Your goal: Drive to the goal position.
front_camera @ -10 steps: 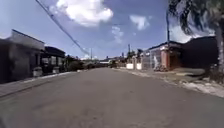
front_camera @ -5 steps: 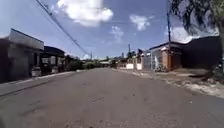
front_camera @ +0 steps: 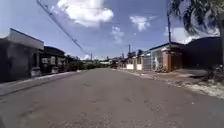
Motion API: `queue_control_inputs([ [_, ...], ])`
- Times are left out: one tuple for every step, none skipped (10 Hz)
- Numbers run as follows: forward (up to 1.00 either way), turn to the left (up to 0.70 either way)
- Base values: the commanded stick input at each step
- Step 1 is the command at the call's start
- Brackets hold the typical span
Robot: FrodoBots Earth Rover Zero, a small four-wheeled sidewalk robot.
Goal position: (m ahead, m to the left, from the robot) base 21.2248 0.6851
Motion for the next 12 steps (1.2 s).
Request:
queue_control_inputs([
  [0.45, 0.00],
  [0.45, 0.00],
  [0.45, 0.00],
  [0.45, 0.00],
  [0.45, 0.00],
  [0.45, 0.00],
  [0.45, 0.00],
  [0.45, 0.00],
  [0.45, 0.00],
  [0.45, 0.00],
  [0.45, 0.00],
  [0.45, 0.00],
])
